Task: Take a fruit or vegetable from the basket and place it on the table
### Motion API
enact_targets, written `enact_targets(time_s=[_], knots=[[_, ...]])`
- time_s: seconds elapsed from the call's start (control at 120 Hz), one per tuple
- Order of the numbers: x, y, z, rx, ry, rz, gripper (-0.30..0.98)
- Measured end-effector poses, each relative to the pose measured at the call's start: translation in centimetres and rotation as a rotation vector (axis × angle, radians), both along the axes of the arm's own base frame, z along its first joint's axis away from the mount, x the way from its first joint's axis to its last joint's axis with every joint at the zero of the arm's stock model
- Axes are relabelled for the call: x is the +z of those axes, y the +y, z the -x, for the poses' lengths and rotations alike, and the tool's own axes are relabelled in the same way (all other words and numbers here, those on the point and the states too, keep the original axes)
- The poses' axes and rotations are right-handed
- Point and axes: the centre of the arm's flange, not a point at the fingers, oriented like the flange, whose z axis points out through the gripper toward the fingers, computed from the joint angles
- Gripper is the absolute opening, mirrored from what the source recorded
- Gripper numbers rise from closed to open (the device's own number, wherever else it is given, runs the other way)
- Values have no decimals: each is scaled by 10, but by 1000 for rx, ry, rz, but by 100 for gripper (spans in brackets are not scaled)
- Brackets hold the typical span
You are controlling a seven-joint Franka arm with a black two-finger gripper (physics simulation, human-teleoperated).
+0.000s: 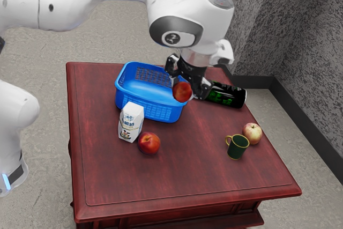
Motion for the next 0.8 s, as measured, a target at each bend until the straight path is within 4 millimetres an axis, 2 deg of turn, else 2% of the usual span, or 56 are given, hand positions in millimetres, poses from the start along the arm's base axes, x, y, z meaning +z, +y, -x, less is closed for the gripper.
enact_targets(time_s=[0.117,0.175,0.425,0.483,0.65,0.667,0.692,0.717,0.733,0.758,0.775,0.8], knots=[[-15,-32,9,-81,35,21,42],[-35,-41,9,-113,62,38,43],[-108,-26,-11,-146,68,110,42],[-114,-26,-14,-157,52,128,43],[-113,-24,-19,-159,27,142,58],[-105,-23,-22,-156,18,144,59],[-73,-22,-28,-155,-26,145,60],[-19,-16,-36,-146,-96,143,61],[26,-1,-40,-120,-149,149,62],[82,25,-40,-72,-210,159,62],[113,43,-37,-40,-242,164,63],[147,64,-29,0,-272,163,63]])
